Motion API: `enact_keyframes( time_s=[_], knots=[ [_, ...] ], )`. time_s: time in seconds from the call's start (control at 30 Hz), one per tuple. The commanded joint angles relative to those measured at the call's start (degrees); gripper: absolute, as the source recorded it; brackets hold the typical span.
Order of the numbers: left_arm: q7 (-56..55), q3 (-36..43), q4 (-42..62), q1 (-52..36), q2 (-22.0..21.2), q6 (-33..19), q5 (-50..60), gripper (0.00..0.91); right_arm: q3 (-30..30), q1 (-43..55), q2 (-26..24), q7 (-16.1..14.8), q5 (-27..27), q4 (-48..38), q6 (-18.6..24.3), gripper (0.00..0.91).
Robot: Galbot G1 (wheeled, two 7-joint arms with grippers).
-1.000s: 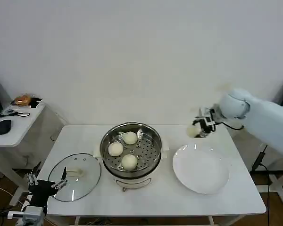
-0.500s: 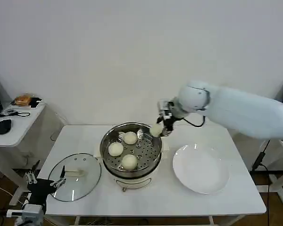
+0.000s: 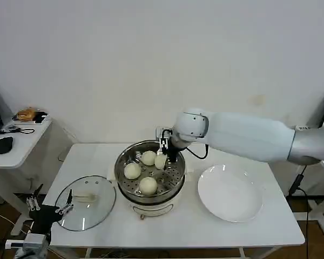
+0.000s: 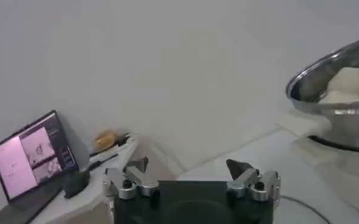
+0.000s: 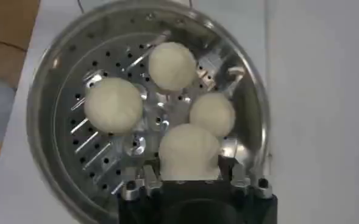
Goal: Take steamed baozi put them in steamer then cover it.
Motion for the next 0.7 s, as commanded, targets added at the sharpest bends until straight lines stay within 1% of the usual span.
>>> enact_keyframes(
  time_s=[0.03, 0.4, 0.5, 0.57, 0.7],
  knots=[
    [0.02, -0.12, 0.10, 0.00, 0.17, -0.02, -0.10, 0.907, -0.34, -4.04, 2.88, 2.03, -0.42, -3.47, -1.85, 0.655],
    [0.03, -0.16, 0.40, -0.04, 0.23, -0.03, -0.11, 0.907, 0.28, -5.26, 3.05, 1.37, -3.53, -5.15, -1.79, 0.655],
    [0.02, -0.19, 0.40, 0.05, 0.23, -0.05, -0.10, 0.907, 0.46, -5.27, 3.00, 1.32, -3.33, -5.20, -1.77, 0.655],
    [0.03, -0.24, 0.30, 0.09, 0.22, -0.04, -0.11, 0.907, 0.63, -5.26, 2.96, 1.26, -3.03, -5.07, -1.78, 0.907],
    [0.00, -0.22, 0.33, 0.08, 0.15, -0.04, -0.10, 0.907, 1.14, -5.06, 2.71, 1.13, -3.07, -4.39, -1.78, 0.907]
  ],
)
